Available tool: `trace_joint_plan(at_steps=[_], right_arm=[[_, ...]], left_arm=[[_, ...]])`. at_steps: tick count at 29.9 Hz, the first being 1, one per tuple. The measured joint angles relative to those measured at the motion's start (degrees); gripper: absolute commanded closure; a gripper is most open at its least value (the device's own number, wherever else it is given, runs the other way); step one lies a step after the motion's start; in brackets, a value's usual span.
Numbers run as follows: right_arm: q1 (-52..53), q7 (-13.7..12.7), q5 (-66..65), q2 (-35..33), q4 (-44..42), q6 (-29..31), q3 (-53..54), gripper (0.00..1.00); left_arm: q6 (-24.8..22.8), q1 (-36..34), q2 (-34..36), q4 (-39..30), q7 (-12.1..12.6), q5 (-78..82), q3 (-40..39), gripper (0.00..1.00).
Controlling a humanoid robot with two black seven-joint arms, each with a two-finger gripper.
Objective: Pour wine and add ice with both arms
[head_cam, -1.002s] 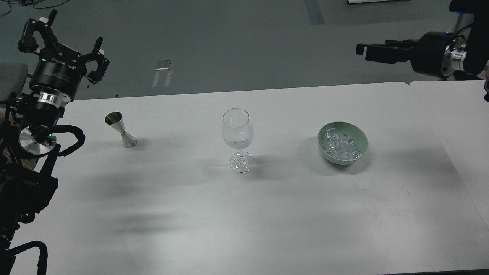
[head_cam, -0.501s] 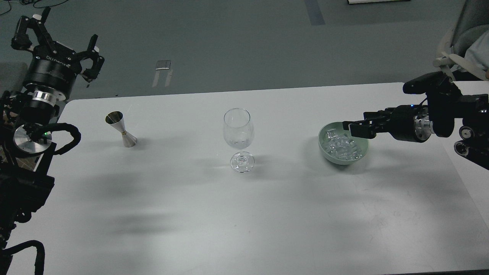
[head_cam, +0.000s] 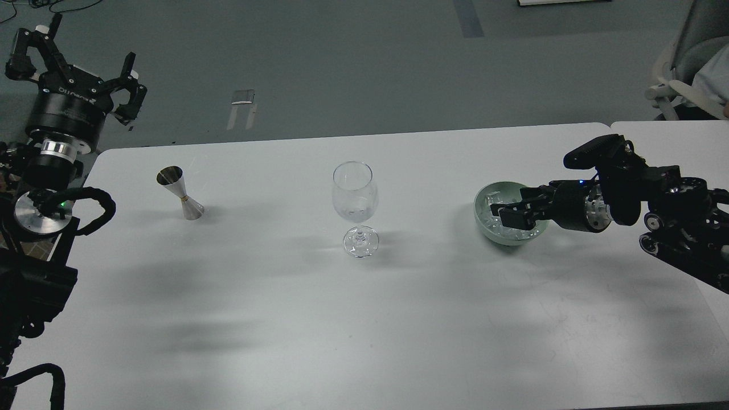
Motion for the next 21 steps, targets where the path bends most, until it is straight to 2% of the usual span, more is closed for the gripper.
trace_joint_plan(at_steps=[17,21], right_arm=[[-1.6,-1.9,-1.1,0.5,-0.2,-0.1,-0.1,0.21],[-1.7,-1.9,-1.1,0.5,-0.4,-0.1,-0.1,0.25]], left_arm=[[-0.2,1.1,-0.1,0.0,0.0,-0.6,-0.5,0.02],[0.1,0.9,-0.1,0.1,0.1,-0.6,-0.5,0.02]])
